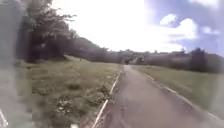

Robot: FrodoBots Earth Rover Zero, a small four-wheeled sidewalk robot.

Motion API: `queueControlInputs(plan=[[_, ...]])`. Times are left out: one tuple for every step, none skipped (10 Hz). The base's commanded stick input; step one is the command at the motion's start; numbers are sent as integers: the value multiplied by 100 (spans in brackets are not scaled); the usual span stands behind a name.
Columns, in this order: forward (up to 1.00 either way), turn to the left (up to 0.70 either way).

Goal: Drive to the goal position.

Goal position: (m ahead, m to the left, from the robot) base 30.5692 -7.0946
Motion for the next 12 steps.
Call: queueControlInputs(plan=[[70, -35], [70, -20], [70, -7], [70, 0], [70, 0], [70, -33], [70, -34], [70, -35], [70, -35], [70, -35], [70, -2], [70, -1]])
